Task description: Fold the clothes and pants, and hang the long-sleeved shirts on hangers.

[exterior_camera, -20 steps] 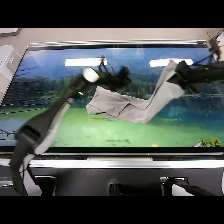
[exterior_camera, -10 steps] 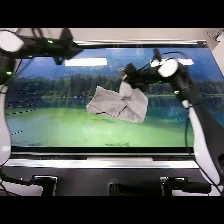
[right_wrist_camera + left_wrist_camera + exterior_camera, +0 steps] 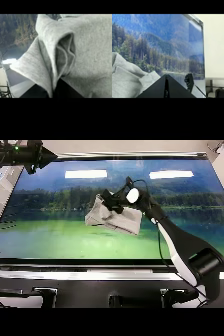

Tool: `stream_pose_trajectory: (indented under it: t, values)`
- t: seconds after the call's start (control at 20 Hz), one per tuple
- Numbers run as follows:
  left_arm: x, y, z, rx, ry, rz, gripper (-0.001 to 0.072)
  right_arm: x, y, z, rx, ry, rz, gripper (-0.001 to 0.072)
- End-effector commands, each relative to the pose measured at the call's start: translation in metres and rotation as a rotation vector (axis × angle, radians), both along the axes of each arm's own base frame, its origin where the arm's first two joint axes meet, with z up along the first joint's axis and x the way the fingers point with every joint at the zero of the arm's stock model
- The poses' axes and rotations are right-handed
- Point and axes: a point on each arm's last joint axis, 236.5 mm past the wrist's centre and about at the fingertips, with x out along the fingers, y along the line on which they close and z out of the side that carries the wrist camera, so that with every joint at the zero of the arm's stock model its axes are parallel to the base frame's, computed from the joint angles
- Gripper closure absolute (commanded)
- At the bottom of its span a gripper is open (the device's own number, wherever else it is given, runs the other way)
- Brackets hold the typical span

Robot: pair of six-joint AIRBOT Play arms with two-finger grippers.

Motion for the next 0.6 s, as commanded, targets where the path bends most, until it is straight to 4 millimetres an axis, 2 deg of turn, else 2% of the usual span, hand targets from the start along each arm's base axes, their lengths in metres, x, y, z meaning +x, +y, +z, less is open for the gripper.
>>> stream_pose_trajectory:
  t: [0.0, 0.3, 0.35, 0.4, 0.45, 0.55]
  values:
    - [0.0, 0.007, 0.0, 0.017, -0.007, -0.001, 0.0694, 0.009, 0.02, -0.017, 0.045, 0.0, -0.043, 0.0677]
    - [0.0, 0.006, -0.016, 0.029, 0.022, -0.012, 0.0693, 0.039, 0.025, -0.041, 0.12, -0.008, -0.159, 0.0674]
    - [-0.001, 0.006, -0.017, 0.036, 0.02, -0.018, 0.0693, 0.042, 0.026, -0.043, 0.129, -0.008, -0.172, 0.0606]
    - [0.0, 0.007, -0.019, 0.037, 0.022, -0.018, 0.0693, 0.043, 0.026, -0.042, 0.136, -0.009, -0.177, 0.0435]
    - [0.0, 0.007, -0.018, 0.046, 0.011, -0.024, 0.0693, 0.044, 0.026, -0.039, 0.139, -0.018, -0.176, 0.0335]
    - [0.001, 0.01, -0.018, 0.052, 0.005, -0.023, 0.0693, 0.044, 0.027, -0.028, 0.154, -0.033, -0.169, 0.0316]
